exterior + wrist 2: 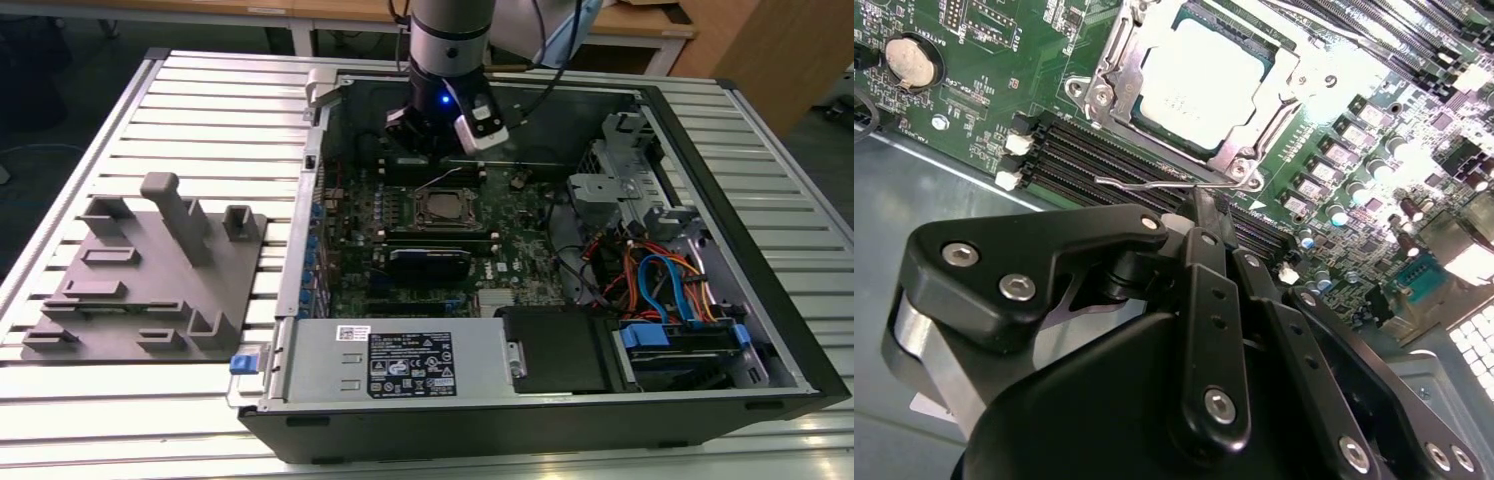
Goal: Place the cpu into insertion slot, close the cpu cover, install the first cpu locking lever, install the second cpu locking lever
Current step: 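Install the first cpu locking lever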
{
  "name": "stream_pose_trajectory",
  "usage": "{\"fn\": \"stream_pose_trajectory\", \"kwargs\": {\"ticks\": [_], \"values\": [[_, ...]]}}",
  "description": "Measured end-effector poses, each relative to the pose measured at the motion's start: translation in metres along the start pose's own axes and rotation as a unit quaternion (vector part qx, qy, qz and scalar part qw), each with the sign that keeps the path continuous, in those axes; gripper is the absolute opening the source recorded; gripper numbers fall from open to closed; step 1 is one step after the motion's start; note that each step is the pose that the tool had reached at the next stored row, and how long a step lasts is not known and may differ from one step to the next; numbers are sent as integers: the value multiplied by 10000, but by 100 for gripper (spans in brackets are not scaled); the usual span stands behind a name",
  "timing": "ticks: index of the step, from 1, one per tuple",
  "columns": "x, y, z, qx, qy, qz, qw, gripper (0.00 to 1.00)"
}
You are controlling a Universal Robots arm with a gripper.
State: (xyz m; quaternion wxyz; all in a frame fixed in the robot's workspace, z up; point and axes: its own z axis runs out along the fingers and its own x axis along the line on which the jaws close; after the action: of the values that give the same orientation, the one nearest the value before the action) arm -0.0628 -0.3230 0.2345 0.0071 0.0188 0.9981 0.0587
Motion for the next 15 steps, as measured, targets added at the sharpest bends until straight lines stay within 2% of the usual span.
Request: {"fn": "stream_pose_trajectory", "kwargs": {"ticks": [6, 15], "values": [[0, 0, 1, 0, -2, 16, 10000, 10], [-51, 14, 26, 0, -2, 16, 10000, 10]]}}
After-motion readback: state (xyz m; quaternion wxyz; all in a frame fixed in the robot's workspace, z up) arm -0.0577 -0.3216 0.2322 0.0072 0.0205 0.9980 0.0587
